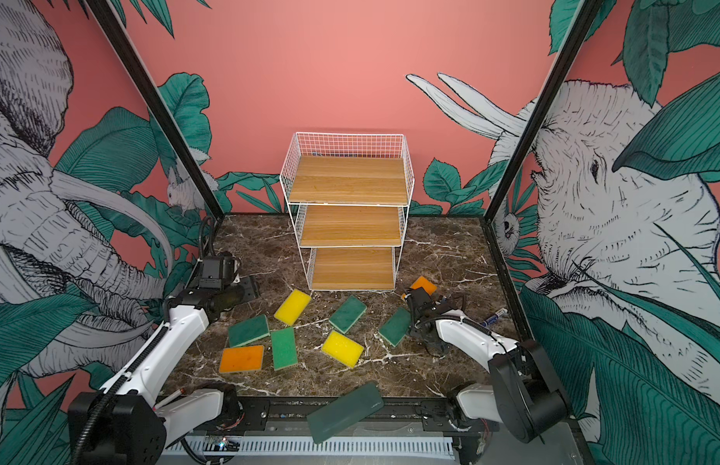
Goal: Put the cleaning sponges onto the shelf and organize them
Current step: 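Close the right gripper on the orange sponge's near end, then lift the orange sponge with the right gripper and draw it back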
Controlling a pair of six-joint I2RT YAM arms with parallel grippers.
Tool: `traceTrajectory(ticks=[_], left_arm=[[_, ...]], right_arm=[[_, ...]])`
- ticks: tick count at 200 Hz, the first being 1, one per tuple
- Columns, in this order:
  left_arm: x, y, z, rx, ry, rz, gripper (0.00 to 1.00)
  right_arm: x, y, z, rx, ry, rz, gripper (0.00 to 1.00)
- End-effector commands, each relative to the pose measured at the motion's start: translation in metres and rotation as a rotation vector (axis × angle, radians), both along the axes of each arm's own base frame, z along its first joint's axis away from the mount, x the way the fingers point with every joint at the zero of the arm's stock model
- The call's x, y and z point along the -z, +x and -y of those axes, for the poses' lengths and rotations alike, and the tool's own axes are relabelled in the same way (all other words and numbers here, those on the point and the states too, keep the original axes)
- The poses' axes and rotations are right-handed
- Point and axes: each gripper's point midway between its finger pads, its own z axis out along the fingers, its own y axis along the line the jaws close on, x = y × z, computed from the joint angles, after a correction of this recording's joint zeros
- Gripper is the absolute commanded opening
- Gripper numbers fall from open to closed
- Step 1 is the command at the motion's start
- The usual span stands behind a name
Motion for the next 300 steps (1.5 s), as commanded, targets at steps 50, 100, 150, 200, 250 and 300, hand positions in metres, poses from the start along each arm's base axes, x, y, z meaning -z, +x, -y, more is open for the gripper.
traceTrajectory(ticks=[50, 100, 150, 200, 250, 300], left_arm=[[-0.021, 0.0, -0.004, -0.013, 0.009, 0.044, 0.7], [-0.021, 0.001, -0.001, -0.012, -0.013, 0.044, 0.7], [-0.021, -0.002, -0.003, -0.015, -0.003, 0.039, 0.7], [-0.015, -0.002, -0.002, -0.019, -0.01, 0.026, 0.7], [-0.014, 0.001, 0.0, -0.014, -0.014, 0.024, 0.7], [-0.017, -0.002, -0.001, -0.011, -0.008, 0.027, 0.7]], right_arm=[[0.0, -0.017, 0.011, -0.013, -0.017, -0.018, 0.89], [0.003, -0.018, 0.007, -0.061, 0.015, 0.006, 0.89], [0.004, -0.006, 0.004, -0.14, -0.012, 0.0, 0.88], [0.004, -0.003, 0.005, -0.15, -0.005, 0.012, 0.8], [0.004, -0.006, 0.009, -0.119, -0.013, 0.008, 0.69], [0.005, -0.012, 0.01, -0.129, -0.011, -0.015, 0.57]])
